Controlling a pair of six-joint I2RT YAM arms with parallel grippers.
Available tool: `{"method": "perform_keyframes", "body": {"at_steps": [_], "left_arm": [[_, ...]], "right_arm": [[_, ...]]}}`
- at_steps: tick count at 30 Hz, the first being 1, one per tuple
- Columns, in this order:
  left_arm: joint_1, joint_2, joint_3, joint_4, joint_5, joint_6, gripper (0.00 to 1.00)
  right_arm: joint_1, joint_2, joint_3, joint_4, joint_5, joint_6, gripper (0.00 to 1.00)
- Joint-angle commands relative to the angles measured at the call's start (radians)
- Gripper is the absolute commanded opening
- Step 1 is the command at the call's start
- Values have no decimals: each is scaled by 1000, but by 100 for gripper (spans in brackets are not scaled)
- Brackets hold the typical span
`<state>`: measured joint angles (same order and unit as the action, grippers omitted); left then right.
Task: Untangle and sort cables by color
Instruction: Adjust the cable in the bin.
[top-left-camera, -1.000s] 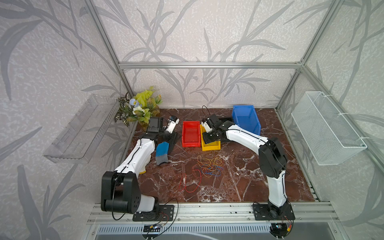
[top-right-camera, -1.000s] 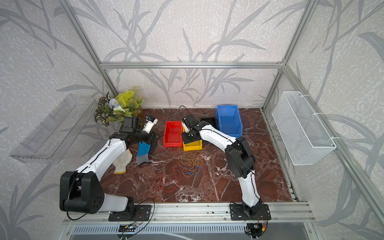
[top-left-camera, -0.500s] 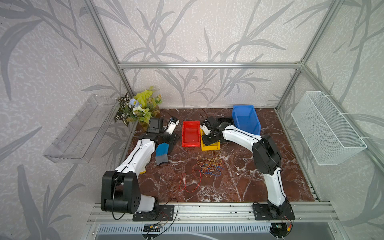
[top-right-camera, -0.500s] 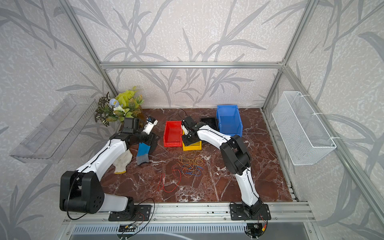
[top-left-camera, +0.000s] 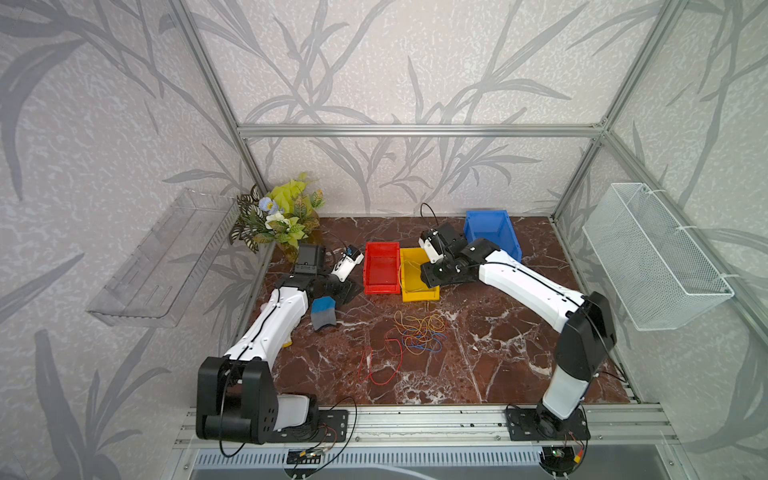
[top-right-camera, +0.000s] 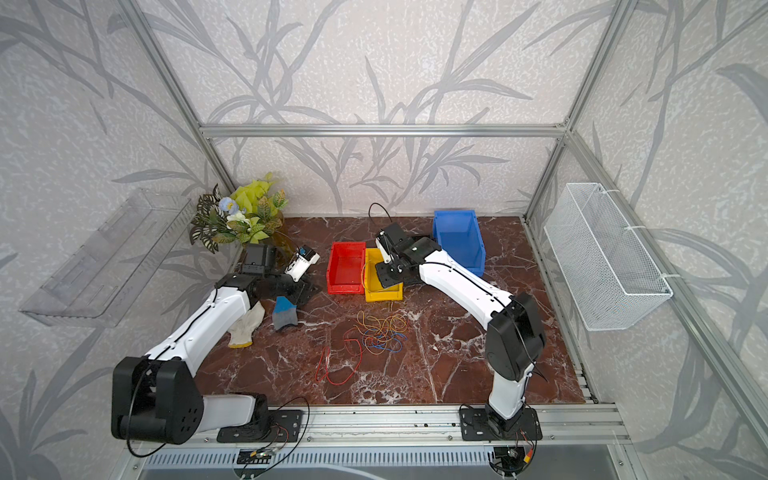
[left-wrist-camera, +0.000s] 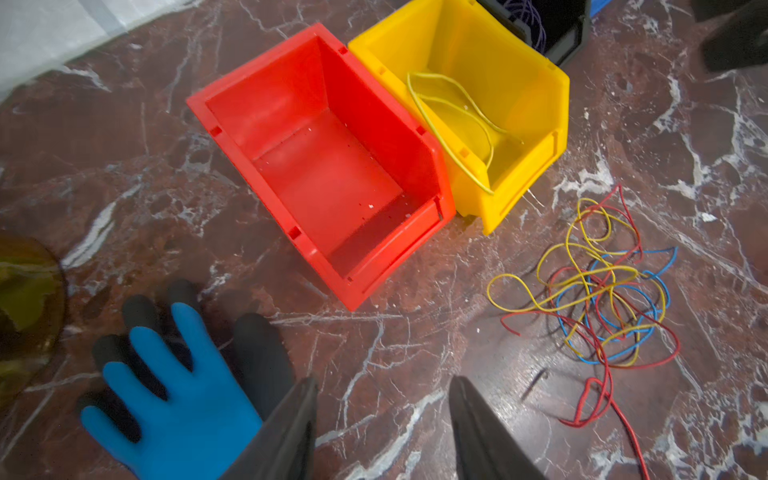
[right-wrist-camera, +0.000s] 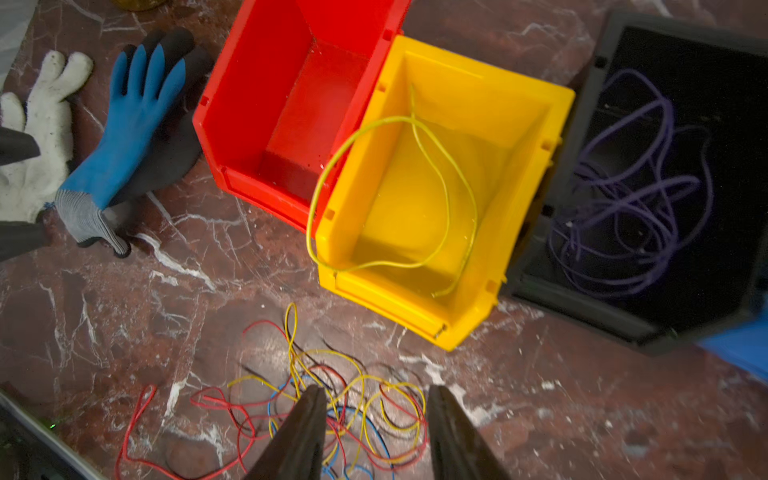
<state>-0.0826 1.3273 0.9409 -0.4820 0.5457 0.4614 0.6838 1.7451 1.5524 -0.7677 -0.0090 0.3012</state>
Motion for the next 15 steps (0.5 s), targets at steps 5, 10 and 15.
{"method": "perform_keyframes", "body": {"at_steps": [5,10,15], "left_arm": [[-68,-46,-69,21,77,29,54],[-101,-21,-53,54,69,17,54],[-100,-13,-60,77,45,1,54]], "right_arm": [[5,-111,-215,-28,-65,140,45],[42,-67,-200,164,-131,233,47],[62,90,-58,244,-115,204,45]]}}
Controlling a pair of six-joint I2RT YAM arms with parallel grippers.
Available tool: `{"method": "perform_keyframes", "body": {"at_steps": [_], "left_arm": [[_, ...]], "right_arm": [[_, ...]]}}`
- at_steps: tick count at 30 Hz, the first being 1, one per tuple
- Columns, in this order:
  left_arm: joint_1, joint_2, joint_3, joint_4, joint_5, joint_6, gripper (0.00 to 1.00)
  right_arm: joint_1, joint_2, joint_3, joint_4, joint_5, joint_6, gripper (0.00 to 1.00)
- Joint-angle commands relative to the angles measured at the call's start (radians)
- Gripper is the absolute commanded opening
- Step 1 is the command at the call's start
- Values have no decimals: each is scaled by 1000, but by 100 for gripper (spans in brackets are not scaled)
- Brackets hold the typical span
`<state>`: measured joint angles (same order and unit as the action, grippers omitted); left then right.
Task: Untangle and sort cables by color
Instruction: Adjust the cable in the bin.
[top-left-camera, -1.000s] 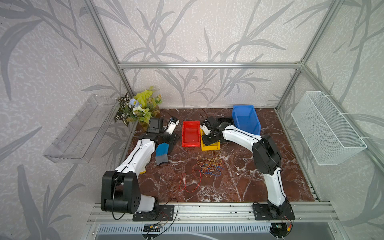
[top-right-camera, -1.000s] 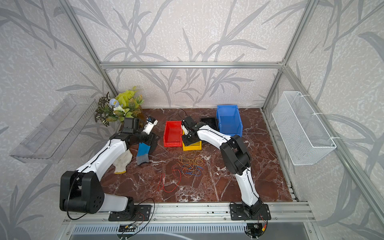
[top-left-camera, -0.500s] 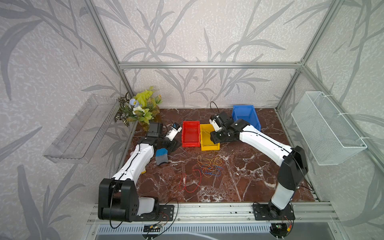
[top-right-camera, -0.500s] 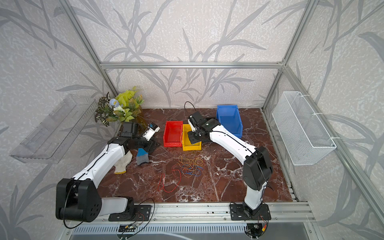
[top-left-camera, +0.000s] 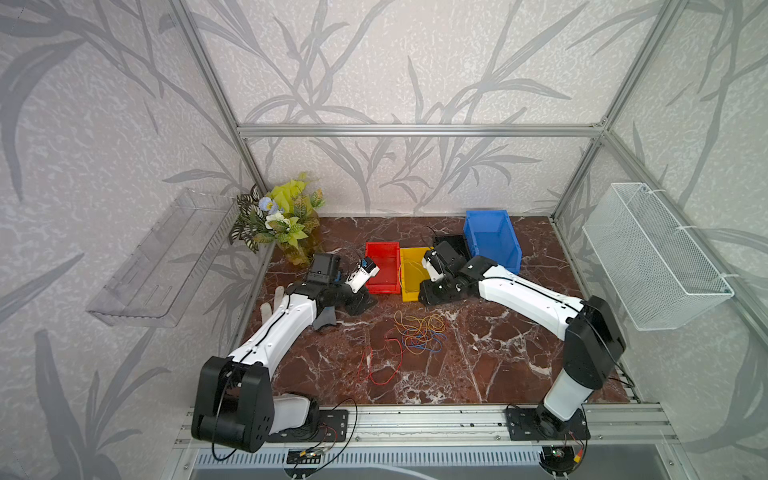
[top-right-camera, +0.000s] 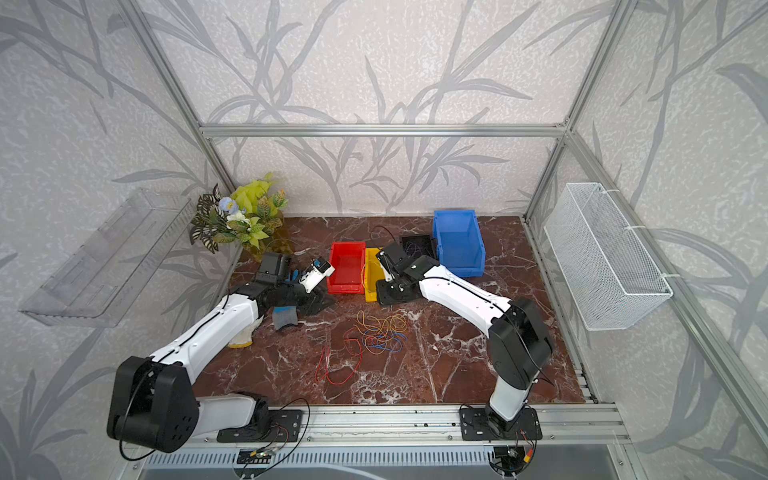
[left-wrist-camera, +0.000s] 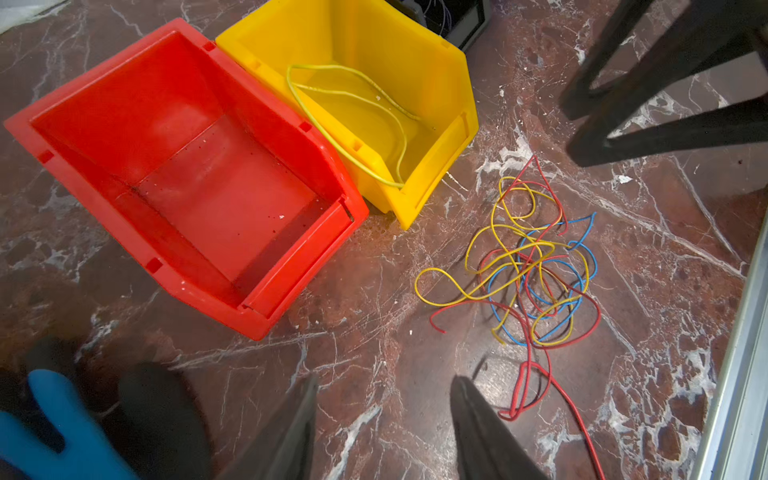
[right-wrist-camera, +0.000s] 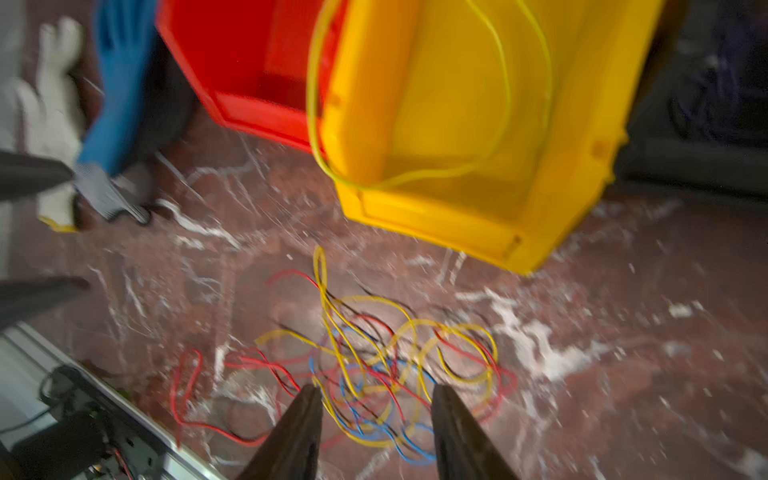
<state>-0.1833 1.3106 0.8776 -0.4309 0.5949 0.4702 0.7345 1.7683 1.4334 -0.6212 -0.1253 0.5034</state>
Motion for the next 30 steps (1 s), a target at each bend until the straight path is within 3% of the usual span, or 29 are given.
{"method": "perform_keyframes", "body": {"at_steps": [1,5,13,19,30], "left_arm": [[0,2,0,26,-11,-7,54],[3,10,-4,41,-32,-16,54],[7,34,-2,57,-65,-31,54],[10,45,3,55,-66,-35,54],[13,48,-1,54,-67,-31,54]], "right_arm": [[21,105,107,82,21,-36,44],[44,262,347,-38,83,-106,42],[48,459,620,-241,295,-68,47],[43,564,764,-363,281,-28,49],[36,557,763,-356,224,-35,20]]}}
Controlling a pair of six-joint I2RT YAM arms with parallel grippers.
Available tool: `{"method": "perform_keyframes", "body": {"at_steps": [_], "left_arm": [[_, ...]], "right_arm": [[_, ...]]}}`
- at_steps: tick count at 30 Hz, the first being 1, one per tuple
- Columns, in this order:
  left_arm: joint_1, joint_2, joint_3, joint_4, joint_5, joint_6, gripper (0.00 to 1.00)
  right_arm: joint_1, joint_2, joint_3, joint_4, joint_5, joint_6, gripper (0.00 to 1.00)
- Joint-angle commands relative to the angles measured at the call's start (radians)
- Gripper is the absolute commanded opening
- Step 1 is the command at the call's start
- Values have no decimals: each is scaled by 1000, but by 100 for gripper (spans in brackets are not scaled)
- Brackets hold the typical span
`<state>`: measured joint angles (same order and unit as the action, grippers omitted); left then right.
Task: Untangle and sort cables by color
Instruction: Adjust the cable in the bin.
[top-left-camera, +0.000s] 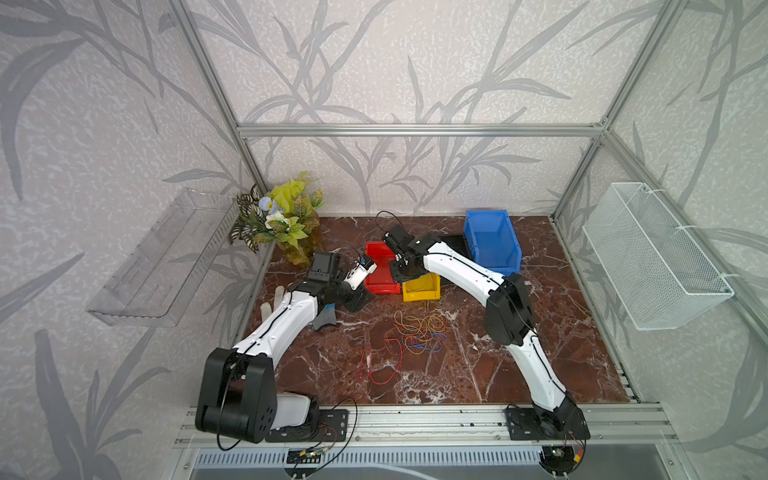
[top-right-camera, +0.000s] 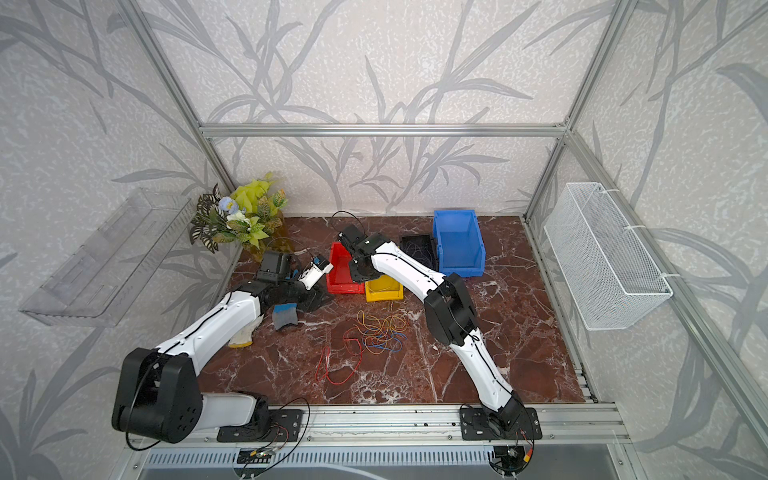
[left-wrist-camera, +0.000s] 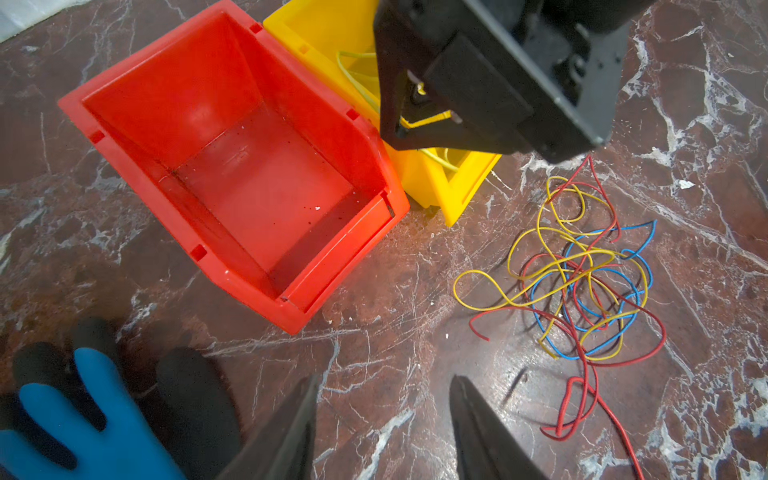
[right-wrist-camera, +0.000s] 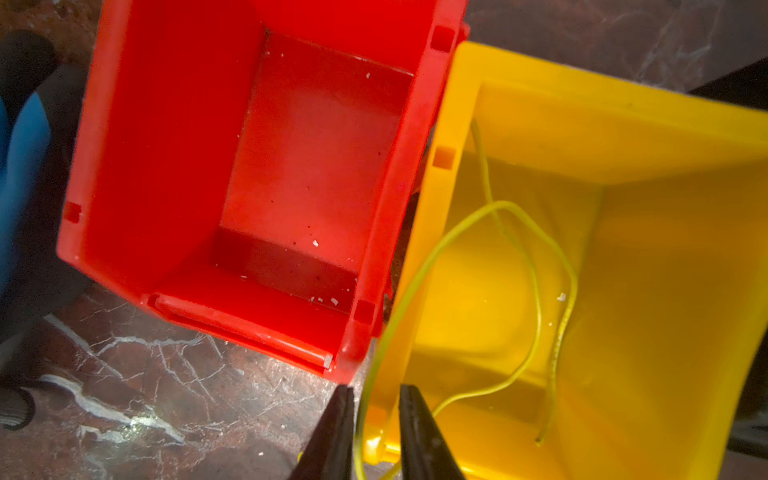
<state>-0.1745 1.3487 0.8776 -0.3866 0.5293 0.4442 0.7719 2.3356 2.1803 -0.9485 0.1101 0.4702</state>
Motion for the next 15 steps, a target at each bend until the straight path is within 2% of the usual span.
{"method": "perform_keyframes", "body": {"at_steps": [1,7,15], "left_arm": [[4,6,-2,9,-2,-4,53],[4,5,-7,11,-3,-1,53],[4,4,-9,10,-6,3,53]], "right_arm": [[-2,-12,14,-25,-12,-3,18],[-10,-43,-37,1,-18,-15,5],[-44,-139,-192,102,-56,-37,2]]}}
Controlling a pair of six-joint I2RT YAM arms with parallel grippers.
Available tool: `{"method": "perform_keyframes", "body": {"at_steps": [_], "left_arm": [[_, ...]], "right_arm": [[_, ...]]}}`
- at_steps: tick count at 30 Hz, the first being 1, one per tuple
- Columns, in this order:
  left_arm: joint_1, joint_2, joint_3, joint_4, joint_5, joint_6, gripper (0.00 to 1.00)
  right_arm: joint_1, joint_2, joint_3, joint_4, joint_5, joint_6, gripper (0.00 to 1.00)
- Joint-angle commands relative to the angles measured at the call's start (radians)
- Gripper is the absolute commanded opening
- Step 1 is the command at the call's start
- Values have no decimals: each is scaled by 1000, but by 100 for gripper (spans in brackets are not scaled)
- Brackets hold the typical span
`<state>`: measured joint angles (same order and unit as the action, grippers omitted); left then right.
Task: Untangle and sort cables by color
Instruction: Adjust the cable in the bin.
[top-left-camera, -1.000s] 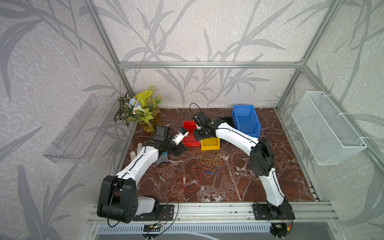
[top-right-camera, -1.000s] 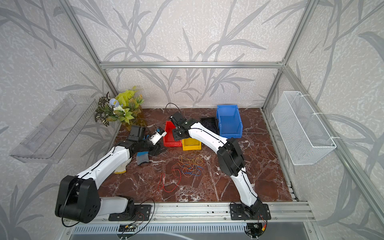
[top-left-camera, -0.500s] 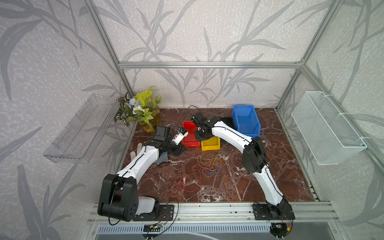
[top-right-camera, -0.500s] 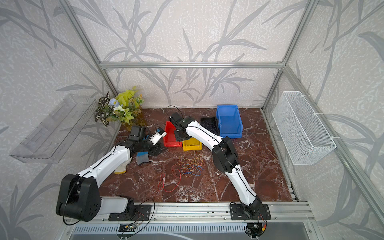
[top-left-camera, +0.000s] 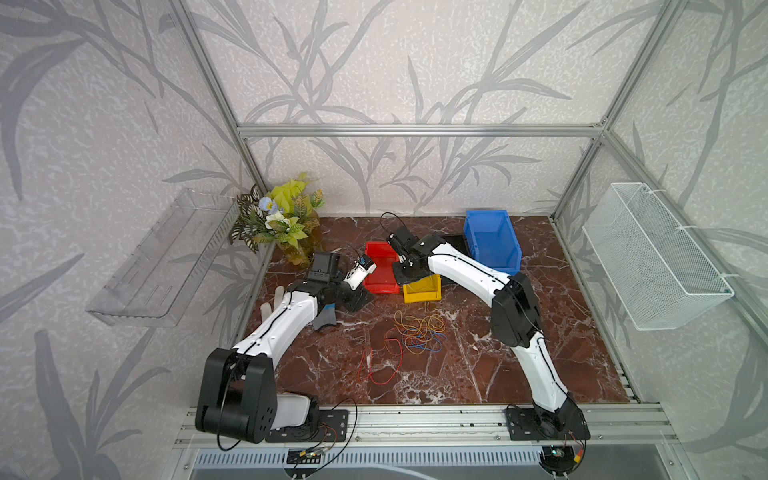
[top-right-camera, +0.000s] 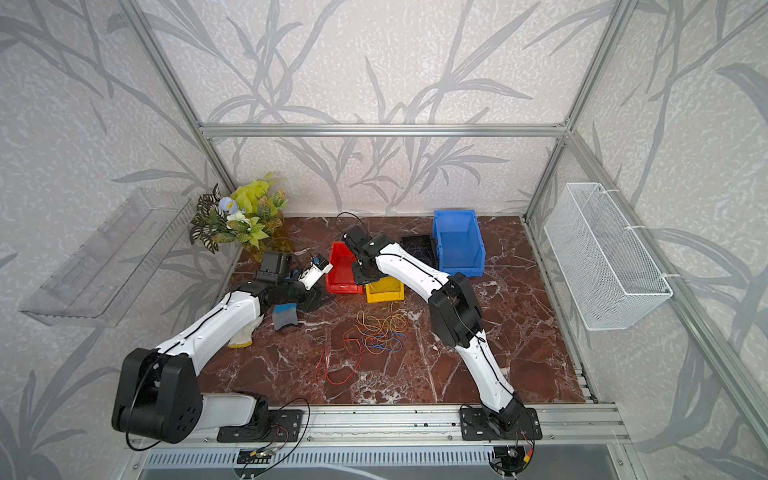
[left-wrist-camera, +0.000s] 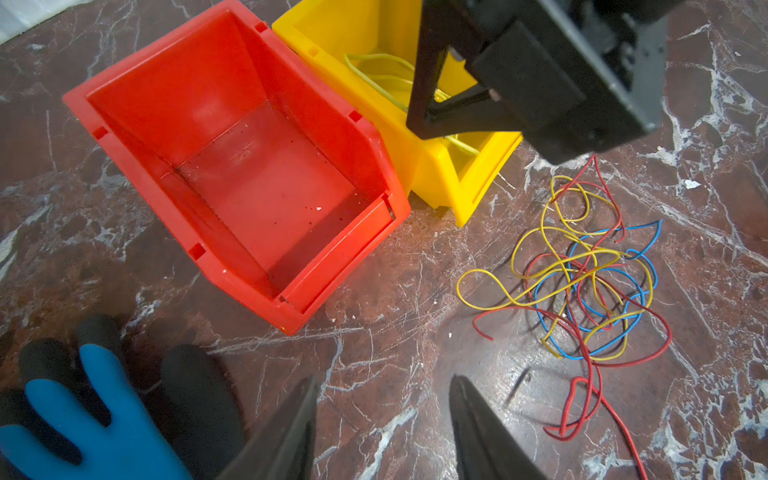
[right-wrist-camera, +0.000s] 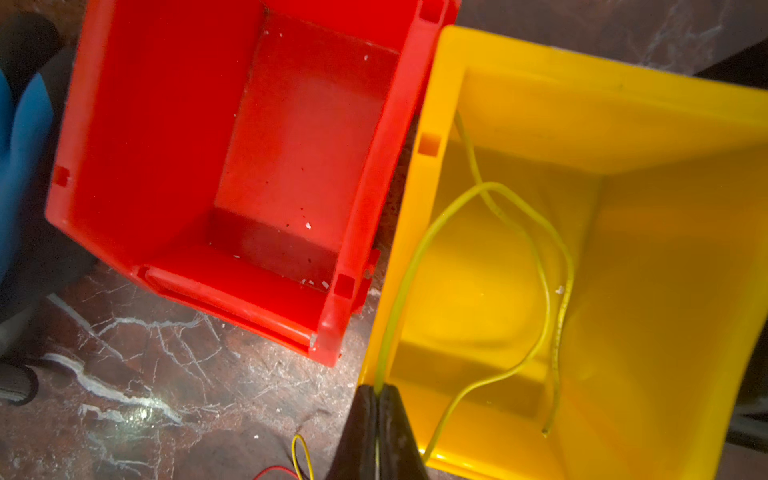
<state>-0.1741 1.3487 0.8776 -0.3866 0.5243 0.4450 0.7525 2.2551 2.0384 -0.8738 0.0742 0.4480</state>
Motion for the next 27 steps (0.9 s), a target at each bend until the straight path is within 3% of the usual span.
{"method": "perform_keyframes", "body": {"at_steps": [1,6,13,21,27], "left_arm": [[4,4,-10,11,-4,3,53],[5,5,-11,11,-4,6,53],[6,5,-15,8,-4,12,53],[6,5,-14,8,-5,17,53],[7,4,-18,8,-5,20,53]], "right_arm": [[-34,-72,-78,51,-44,-20,1],[-63,-137,-227,222,-221,-52,0],[-139,-225,-482,570,-509,28,0],[-172,-264,-536,581,-484,20,0],[-206,-252,-631,761,-604,100,0]]}}
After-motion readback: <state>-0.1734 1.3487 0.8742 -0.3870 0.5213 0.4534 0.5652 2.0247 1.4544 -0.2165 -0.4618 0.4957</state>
